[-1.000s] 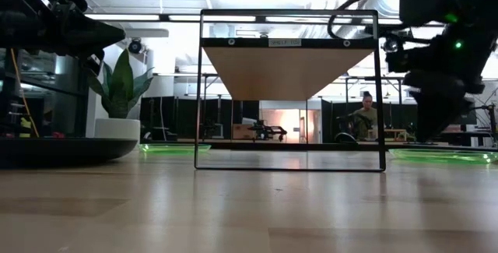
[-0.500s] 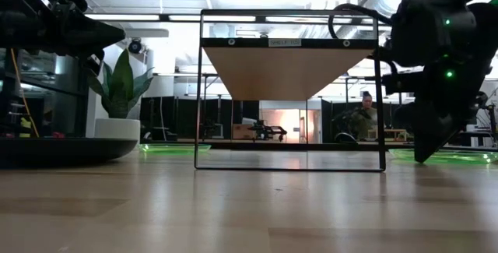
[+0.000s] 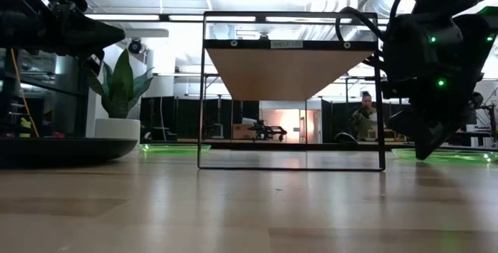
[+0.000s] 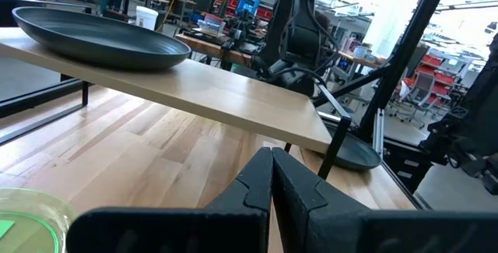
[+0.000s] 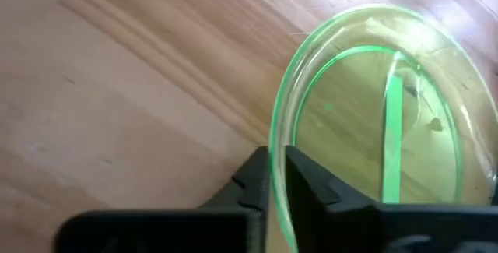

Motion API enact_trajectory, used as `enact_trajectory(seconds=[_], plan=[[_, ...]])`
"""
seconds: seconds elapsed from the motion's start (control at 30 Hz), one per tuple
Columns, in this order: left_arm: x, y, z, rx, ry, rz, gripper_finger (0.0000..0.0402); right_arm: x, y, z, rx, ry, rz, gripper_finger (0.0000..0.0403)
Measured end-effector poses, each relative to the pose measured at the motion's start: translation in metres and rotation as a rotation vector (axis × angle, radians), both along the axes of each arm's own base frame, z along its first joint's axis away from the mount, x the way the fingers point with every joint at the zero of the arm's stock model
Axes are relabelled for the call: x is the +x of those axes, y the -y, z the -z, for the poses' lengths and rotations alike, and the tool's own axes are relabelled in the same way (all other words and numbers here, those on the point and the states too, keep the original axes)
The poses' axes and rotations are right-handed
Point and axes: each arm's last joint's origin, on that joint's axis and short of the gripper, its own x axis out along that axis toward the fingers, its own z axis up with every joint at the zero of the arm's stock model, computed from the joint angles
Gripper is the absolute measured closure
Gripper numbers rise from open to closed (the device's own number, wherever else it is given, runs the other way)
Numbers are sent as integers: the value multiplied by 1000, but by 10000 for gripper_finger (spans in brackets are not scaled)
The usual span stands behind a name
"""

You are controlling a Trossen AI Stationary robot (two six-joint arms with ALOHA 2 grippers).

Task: Place and stack plates onto a shelf
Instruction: Put the right green plate on the shelf

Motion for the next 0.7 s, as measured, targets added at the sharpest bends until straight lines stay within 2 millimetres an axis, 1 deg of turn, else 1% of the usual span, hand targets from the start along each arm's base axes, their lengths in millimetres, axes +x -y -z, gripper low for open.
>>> enact_trajectory(seconds=[0.07, 0.17, 0.23, 0.4, 0.53, 0.7], plan=[[0, 0, 0, 0, 0, 0, 401, -1, 1, 1, -3, -4, 2, 398], [0, 0, 0, 0, 0, 0, 401, -4, 2, 4, -6, 2, 7, 390], [0, 0, 0, 0, 0, 0, 401, -5, 3, 5, -13, 1, 4, 392], [0, 0, 0, 0, 0, 0, 401, -4, 2, 2, -21, -7, -1, 401], [0, 0, 0, 0, 0, 0, 401, 4, -2, -8, -21, -21, -32, 403], [0, 0, 0, 0, 0, 0, 401, 11, -10, -29, -59, -74, -75, 403]])
